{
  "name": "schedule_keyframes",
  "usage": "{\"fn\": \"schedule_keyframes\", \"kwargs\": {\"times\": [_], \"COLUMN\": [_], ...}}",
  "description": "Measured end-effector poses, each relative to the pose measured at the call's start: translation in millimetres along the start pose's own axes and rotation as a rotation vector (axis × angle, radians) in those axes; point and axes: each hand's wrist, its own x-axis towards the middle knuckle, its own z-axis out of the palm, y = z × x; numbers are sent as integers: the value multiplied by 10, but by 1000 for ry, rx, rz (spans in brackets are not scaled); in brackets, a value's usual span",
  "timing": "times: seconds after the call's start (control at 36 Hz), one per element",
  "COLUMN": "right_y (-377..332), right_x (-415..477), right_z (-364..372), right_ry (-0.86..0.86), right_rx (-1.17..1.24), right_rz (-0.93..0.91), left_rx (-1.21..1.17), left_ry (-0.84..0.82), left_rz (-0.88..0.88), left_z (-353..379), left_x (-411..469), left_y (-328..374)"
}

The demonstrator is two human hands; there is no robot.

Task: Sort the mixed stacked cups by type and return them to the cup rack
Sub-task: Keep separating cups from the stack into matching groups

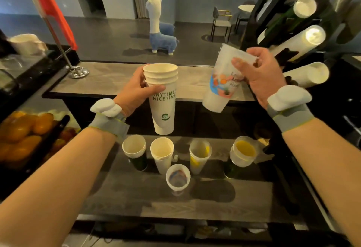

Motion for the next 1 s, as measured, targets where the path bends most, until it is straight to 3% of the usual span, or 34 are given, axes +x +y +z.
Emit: {"fn": "schedule_keyframes", "kwargs": {"times": [0.19,0.47,0.69,0.89,1.0], "right_y": [504,1038,1270,1443,1588], "right_x": [-337,-1091,-1466,-1667,-1792], "right_z": [457,942,1166,1269,1311], "right_ry": [-203,-502,-560,-555,-627], "right_rx": [-132,-244,-288,-149,-293], "right_rz": [131,187,225,372,305], "left_rx": [19,63,71,59,84], "left_ry": [121,121,61,52,44], "left_rz": [63,37,30,8,-7], "left_z": [-222,-311,-229,-166,-158], "left_x": [-50,-203,-234,-262,-281], "left_y": [-28,-230,-310,-406,-470]}}
